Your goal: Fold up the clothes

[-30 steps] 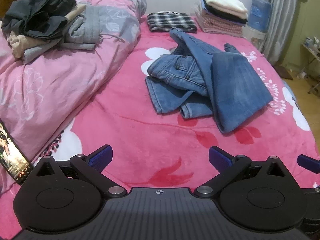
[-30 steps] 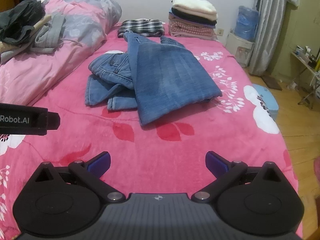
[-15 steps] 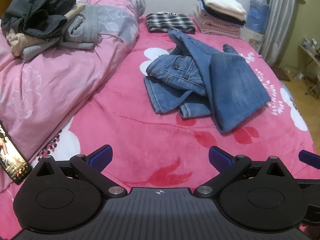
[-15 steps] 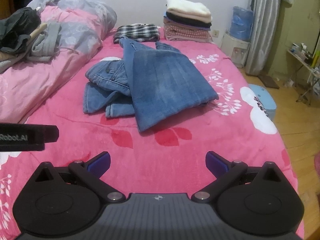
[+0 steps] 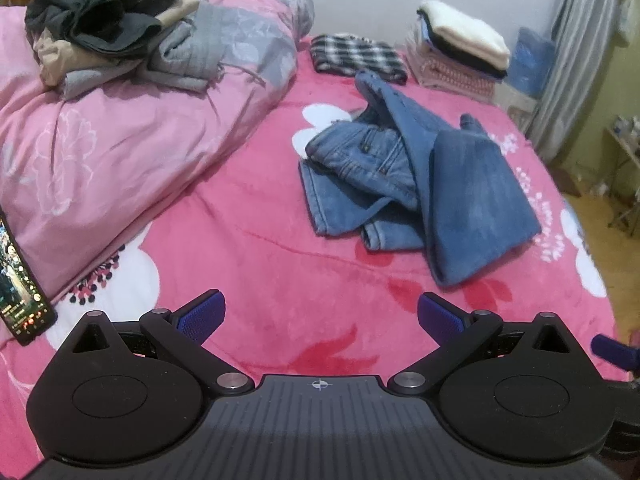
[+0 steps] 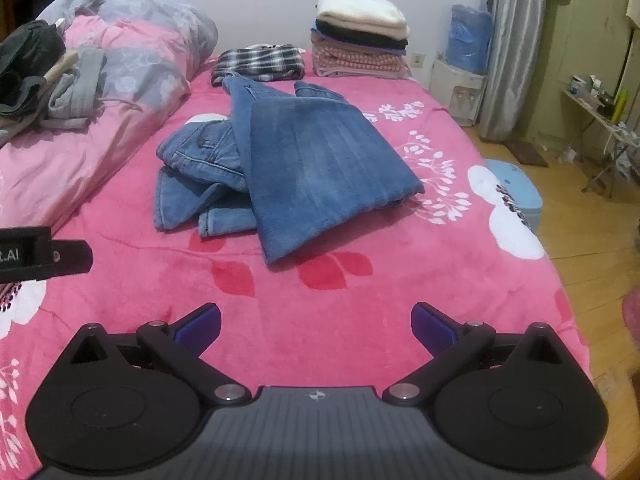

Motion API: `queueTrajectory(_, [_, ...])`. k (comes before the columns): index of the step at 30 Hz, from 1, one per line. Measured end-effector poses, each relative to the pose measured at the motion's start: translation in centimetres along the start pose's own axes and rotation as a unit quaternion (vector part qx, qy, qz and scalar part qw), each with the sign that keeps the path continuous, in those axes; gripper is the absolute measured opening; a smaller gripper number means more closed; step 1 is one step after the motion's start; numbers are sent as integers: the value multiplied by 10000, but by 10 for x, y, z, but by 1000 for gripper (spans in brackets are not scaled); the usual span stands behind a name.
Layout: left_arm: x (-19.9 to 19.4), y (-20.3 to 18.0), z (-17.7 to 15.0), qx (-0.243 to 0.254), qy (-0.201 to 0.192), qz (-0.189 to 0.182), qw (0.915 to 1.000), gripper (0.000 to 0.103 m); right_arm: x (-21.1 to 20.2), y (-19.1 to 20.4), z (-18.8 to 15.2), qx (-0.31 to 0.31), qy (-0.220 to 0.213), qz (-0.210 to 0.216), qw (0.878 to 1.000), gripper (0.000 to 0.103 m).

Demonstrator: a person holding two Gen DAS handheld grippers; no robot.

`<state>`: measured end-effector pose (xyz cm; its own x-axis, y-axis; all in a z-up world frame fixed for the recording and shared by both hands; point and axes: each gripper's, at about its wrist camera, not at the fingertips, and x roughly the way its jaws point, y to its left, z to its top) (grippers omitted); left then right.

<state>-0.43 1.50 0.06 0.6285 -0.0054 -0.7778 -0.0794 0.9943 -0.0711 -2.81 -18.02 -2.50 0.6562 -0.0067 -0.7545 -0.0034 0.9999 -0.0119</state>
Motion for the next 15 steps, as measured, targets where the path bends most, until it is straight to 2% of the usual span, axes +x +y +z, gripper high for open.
queueTrajectory(5, [3, 0, -2, 75, 19, 248, 9997, 103, -1, -1, -1, 15, -23, -62, 10000, 103])
queueTrajectory(15, [1, -10, -6, 480, -156, 336, 9982, 103, -2, -1, 1, -51, -65, -45, 10000, 103])
